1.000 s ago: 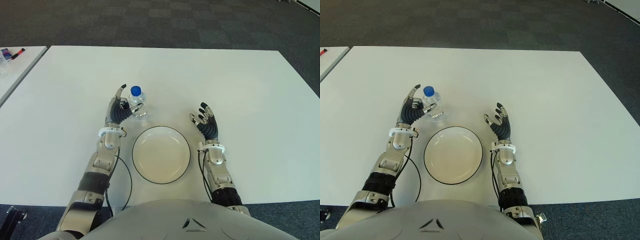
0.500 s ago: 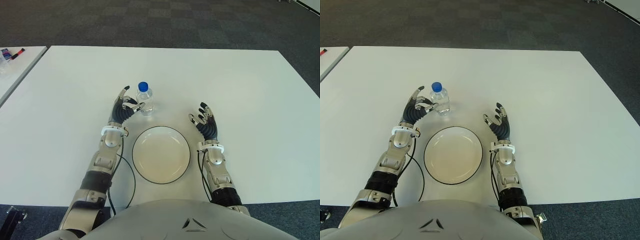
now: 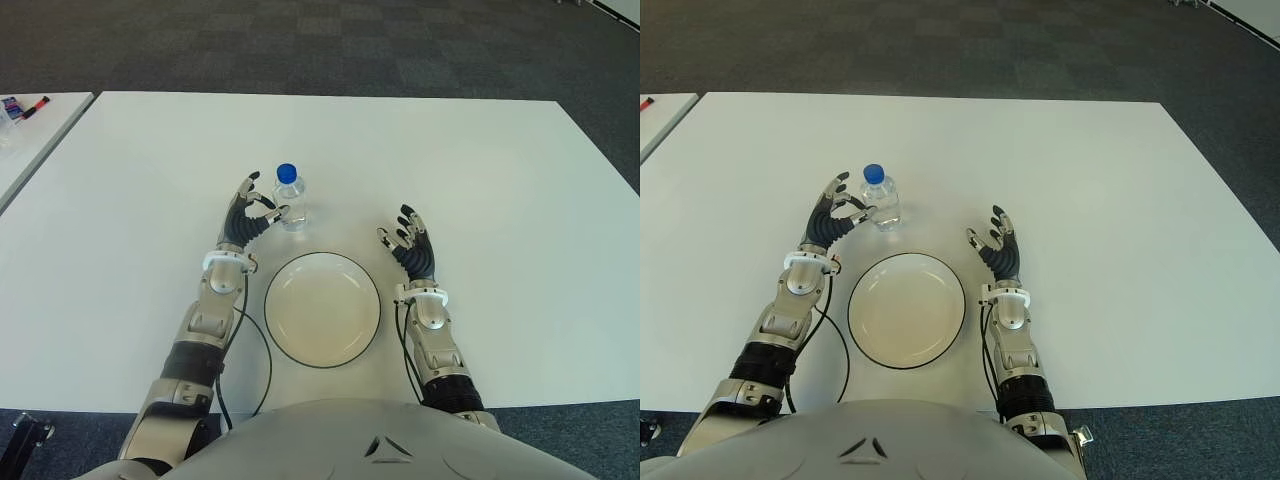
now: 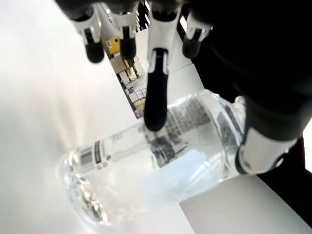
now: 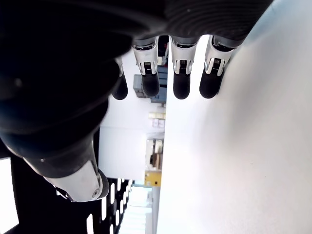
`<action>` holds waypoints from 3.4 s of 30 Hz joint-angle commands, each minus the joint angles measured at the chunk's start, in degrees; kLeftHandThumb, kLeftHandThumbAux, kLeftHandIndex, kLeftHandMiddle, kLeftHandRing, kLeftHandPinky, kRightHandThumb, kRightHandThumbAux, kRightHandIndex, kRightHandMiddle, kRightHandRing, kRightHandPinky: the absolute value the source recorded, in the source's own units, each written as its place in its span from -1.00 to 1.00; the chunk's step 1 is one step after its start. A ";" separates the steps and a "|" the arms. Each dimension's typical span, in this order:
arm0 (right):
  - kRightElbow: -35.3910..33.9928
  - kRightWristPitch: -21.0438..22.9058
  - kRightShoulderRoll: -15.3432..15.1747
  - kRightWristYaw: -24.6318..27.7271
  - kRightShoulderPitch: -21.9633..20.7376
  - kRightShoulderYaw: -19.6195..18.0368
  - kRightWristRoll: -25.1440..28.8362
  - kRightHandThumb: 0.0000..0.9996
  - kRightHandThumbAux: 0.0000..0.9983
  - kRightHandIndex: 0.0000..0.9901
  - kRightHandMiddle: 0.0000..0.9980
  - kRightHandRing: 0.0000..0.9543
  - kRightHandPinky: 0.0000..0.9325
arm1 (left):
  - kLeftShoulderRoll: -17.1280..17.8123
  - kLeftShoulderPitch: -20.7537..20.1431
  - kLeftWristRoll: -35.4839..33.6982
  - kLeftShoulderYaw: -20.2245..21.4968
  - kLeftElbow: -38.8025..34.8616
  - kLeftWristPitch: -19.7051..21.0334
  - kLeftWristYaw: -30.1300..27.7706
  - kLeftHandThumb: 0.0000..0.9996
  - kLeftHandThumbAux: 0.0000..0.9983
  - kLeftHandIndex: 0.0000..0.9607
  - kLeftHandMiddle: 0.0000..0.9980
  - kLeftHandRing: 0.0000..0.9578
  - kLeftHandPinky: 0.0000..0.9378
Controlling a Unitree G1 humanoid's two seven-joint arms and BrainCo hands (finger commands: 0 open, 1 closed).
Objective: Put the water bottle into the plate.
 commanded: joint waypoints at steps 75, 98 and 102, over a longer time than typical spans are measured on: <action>0.62 1.24 -0.54 0.42 -0.05 0.26 -0.30 -0.39 0.50 -0.79 -0.81 -0.82 -0.75 | 6.18 4.93 3.08 1.15 7.19 -16.61 3.76 -0.38 0.15 -1.00 -0.90 -0.92 -0.96; 1.13 1.16 -0.52 2.14 -0.27 -0.06 1.09 -0.34 0.51 -0.81 -0.80 -0.81 -0.74 | 6.09 19.27 0.90 2.54 -12.41 -7.73 -0.62 -0.44 -0.08 -1.00 -1.00 -1.00 -1.00; 1.16 0.92 -0.50 2.16 -0.26 -0.09 1.11 -0.34 0.53 -0.82 -0.81 -0.81 -0.74 | 6.00 19.84 -0.52 2.75 -13.14 -8.01 -1.75 -0.41 -0.07 -1.00 -1.00 -1.00 -1.00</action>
